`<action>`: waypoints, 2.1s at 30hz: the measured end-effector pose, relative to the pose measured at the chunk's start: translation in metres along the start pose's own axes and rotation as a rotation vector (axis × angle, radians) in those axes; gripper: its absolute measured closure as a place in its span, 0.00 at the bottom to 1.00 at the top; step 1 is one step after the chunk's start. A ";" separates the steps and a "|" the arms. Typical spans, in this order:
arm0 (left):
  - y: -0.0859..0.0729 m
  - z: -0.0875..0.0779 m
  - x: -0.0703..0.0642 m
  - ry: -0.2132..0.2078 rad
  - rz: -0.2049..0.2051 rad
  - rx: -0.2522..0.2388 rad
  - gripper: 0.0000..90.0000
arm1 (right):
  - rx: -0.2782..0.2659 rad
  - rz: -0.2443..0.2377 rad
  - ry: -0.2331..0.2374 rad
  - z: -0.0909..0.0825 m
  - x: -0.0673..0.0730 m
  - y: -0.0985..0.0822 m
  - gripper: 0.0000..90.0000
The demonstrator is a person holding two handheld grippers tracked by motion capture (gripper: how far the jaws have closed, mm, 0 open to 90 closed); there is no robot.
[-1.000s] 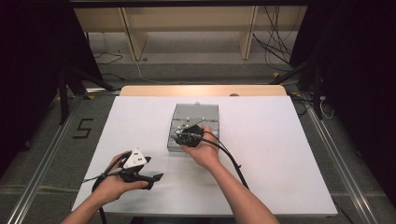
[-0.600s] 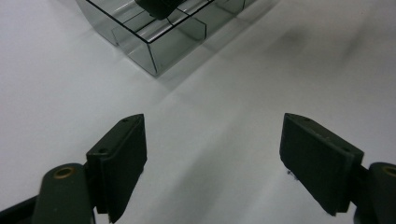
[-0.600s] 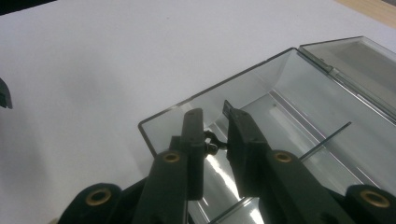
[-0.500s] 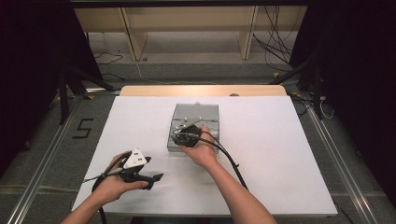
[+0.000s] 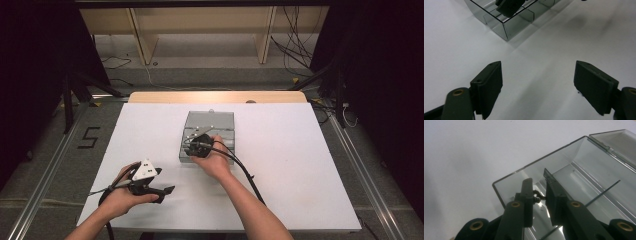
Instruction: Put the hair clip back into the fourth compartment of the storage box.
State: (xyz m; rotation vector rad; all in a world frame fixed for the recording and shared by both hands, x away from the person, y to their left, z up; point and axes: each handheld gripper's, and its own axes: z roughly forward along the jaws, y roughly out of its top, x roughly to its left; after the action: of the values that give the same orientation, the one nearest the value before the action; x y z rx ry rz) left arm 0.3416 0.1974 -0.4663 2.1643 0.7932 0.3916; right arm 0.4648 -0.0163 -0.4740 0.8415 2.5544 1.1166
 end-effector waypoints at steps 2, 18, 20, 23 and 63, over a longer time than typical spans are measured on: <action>0.000 0.000 0.000 -0.001 -0.001 0.000 0.25 | 0.003 0.003 -0.003 0.001 0.000 -0.001 0.86; 0.000 0.000 0.000 -0.002 0.000 0.001 0.25 | 0.020 0.015 -0.012 0.004 -0.001 -0.001 0.86; 0.000 0.000 0.000 -0.002 0.000 0.001 0.25 | 0.021 0.019 -0.010 0.004 -0.002 -0.001 0.85; 0.000 0.000 0.000 -0.002 0.000 0.001 0.25 | 0.022 0.020 -0.008 0.005 -0.001 -0.001 0.85; 0.000 0.001 0.000 0.000 -0.001 0.002 0.25 | -0.072 0.099 -0.038 -0.076 -0.012 -0.029 0.48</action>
State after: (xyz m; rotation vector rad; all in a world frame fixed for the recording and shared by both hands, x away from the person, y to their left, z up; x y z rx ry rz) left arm 0.3417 0.1970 -0.4671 2.1662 0.7945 0.3903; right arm 0.4307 -0.0838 -0.4434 0.9712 2.4496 1.2019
